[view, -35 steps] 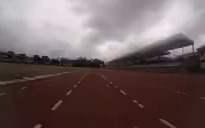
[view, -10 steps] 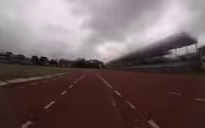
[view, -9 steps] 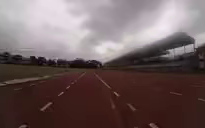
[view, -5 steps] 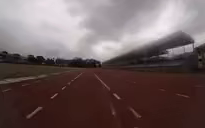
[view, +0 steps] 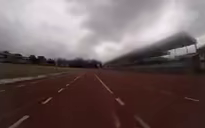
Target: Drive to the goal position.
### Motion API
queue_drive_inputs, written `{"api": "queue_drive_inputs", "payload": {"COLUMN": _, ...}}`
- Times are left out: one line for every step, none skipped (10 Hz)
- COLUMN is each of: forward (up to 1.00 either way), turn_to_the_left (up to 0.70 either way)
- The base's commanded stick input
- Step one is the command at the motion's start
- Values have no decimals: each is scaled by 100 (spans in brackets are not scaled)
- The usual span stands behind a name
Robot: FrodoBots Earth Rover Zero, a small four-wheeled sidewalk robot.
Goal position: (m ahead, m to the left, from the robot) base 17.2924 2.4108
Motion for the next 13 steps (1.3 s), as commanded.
{"api": "queue_drive_inputs", "payload": {"forward": 70, "turn_to_the_left": 0}}
{"api": "queue_drive_inputs", "payload": {"forward": 70, "turn_to_the_left": 0}}
{"api": "queue_drive_inputs", "payload": {"forward": 70, "turn_to_the_left": 0}}
{"api": "queue_drive_inputs", "payload": {"forward": 70, "turn_to_the_left": 0}}
{"api": "queue_drive_inputs", "payload": {"forward": 70, "turn_to_the_left": 0}}
{"api": "queue_drive_inputs", "payload": {"forward": 70, "turn_to_the_left": 0}}
{"api": "queue_drive_inputs", "payload": {"forward": 70, "turn_to_the_left": 0}}
{"api": "queue_drive_inputs", "payload": {"forward": 70, "turn_to_the_left": 0}}
{"api": "queue_drive_inputs", "payload": {"forward": 70, "turn_to_the_left": 0}}
{"api": "queue_drive_inputs", "payload": {"forward": 70, "turn_to_the_left": 0}}
{"api": "queue_drive_inputs", "payload": {"forward": 70, "turn_to_the_left": 0}}
{"api": "queue_drive_inputs", "payload": {"forward": 70, "turn_to_the_left": 0}}
{"api": "queue_drive_inputs", "payload": {"forward": 70, "turn_to_the_left": 0}}
